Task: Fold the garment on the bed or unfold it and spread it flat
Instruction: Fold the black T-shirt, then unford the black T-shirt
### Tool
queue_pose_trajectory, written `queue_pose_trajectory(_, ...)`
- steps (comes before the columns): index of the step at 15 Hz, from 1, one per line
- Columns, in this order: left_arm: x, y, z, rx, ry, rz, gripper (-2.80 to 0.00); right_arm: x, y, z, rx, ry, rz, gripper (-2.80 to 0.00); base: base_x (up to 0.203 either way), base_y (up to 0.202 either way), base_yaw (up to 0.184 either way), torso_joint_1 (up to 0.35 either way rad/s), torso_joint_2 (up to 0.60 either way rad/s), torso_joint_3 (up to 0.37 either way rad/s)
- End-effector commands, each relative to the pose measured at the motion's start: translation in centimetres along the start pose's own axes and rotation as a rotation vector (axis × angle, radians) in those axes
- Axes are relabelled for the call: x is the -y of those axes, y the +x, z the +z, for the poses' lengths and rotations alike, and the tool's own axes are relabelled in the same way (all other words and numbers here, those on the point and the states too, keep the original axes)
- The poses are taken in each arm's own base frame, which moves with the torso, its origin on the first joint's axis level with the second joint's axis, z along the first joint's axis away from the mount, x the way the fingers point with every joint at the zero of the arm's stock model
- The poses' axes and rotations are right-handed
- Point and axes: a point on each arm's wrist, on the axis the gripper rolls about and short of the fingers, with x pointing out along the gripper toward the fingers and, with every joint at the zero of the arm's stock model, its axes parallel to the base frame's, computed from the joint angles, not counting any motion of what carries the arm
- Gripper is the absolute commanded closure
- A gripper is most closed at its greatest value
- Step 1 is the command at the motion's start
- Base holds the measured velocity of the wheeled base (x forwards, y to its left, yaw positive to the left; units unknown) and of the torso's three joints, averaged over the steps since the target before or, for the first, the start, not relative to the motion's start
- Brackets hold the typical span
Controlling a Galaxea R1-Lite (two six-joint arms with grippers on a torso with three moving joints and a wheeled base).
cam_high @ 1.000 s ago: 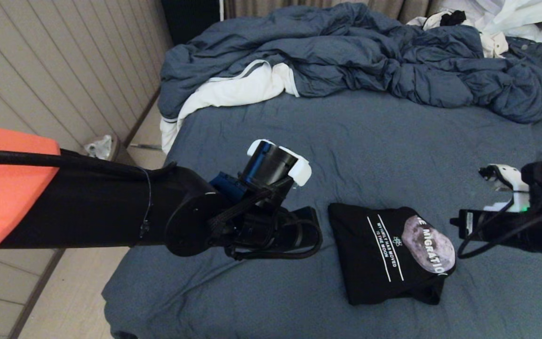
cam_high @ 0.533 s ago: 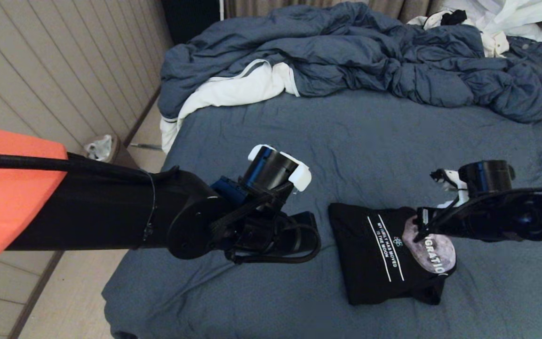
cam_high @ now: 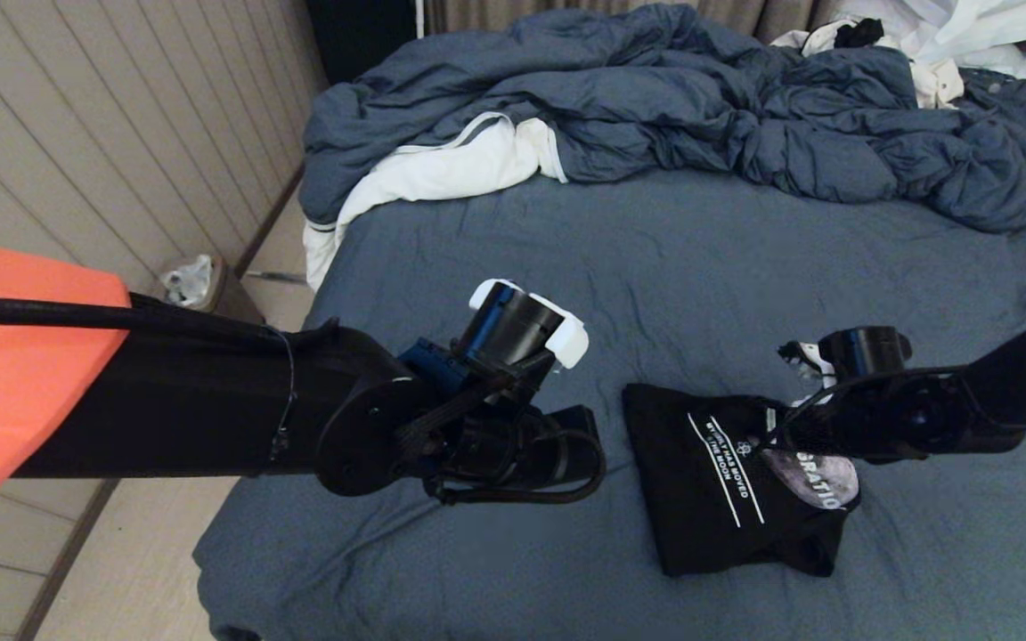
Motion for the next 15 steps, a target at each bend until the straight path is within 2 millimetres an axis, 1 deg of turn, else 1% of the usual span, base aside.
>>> queue_pose_trajectory(1,0.0,-0.5,0.0,0.004,-0.005,0.000,0.00,0.2,0.0,-0.5,-0.016,0.005,-0.002,0.00,0.000,0.000,0.000,0.000,0.00,0.000)
queue_pose_trajectory(3,0.2,-1.8,0.2,0.022,-0.010,-0.014,0.00,-0.2,-2.3,0.6,0.044,0.005,0.004,0.00,0.000,0.000,0.000,0.000,0.00,0.000)
queue_pose_trajectory(5,0.4,-3.1,0.5,0.070,-0.013,-0.002,0.00,-0.8,-5.8,2.1,0.138,0.023,0.015,0.00,0.000,0.000,0.000,0.000,0.00,0.000)
queue_pose_trajectory(6,0.2,-4.0,0.7,0.101,-0.018,0.016,0.00,-1.2,-8.0,2.7,0.195,0.030,0.022,0.00,0.000,0.000,0.000,0.000,0.00,0.000)
queue_pose_trajectory(7,-0.6,-5.1,1.2,0.135,-0.029,0.039,0.00,-1.6,-10.2,3.0,0.242,0.031,0.029,0.00,0.000,0.000,0.000,0.000,0.00,0.000)
queue_pose_trajectory(8,-1.2,-6.3,1.7,0.163,-0.039,0.048,0.00,-1.8,-11.9,3.1,0.270,0.030,0.034,0.00,0.000,0.000,0.000,0.000,0.00,0.000)
queue_pose_trajectory(9,-2.2,-7.8,2.3,0.197,-0.057,0.064,0.00,-2.1,-13.6,2.9,0.286,0.030,0.040,0.00,0.000,0.000,0.000,0.000,0.00,0.000)
queue_pose_trajectory(10,-3.4,-9.1,2.7,0.228,-0.076,0.087,0.00,-2.3,-14.7,2.6,0.284,0.031,0.044,0.00,0.000,0.000,0.000,0.000,0.00,0.000)
queue_pose_trajectory(11,-4.4,-10.7,2.9,0.257,-0.087,0.111,0.00,-2.4,-15.3,2.1,0.276,0.032,0.047,0.00,0.000,0.000,0.000,0.000,0.00,0.000)
queue_pose_trajectory(13,-7.4,-13.9,3.1,0.321,-0.102,0.184,0.00,-2.6,-15.6,1.2,0.257,0.031,0.052,0.00,0.000,0.000,0.000,0.000,0.00,0.000)
queue_pose_trajectory(15,-9.7,-17.5,2.4,0.391,-0.105,0.230,0.00,-2.6,-16.2,-0.5,0.225,0.034,0.048,0.00,0.000,0.000,0.000,0.000,0.00,0.000)
